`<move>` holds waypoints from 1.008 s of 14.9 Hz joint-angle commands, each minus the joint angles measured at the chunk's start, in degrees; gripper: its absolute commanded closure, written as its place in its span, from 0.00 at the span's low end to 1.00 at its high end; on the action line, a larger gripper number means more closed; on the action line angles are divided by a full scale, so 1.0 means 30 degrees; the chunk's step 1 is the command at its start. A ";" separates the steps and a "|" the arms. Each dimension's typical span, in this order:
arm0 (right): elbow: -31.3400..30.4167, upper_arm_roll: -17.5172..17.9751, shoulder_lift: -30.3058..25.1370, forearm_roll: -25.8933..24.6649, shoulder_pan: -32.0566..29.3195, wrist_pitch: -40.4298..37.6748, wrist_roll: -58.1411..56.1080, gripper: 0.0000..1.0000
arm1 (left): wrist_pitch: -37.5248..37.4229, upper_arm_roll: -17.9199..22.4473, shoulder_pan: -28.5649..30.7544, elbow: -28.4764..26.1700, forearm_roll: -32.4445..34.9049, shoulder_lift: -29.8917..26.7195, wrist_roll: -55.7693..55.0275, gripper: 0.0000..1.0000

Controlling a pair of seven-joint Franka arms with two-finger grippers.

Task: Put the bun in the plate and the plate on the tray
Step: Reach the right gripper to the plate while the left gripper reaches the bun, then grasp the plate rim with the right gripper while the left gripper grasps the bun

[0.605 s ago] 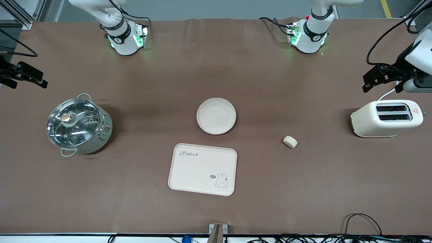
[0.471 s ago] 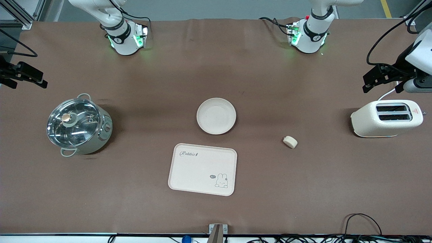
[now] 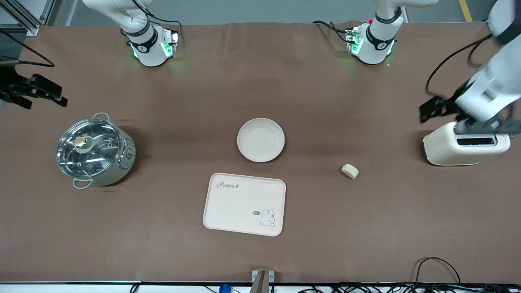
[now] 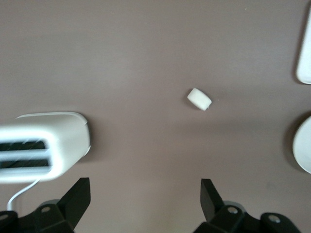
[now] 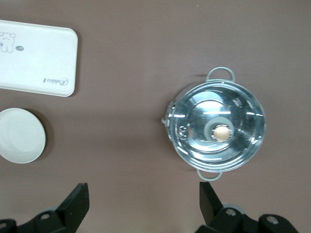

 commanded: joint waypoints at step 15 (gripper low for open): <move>-1.1586 -0.0042 0.5472 0.6152 1.0076 2.0460 0.5785 0.00 | 1.8055 -0.2753 -0.0183 -0.7817 -0.2970 0.7467 0.0158 0.65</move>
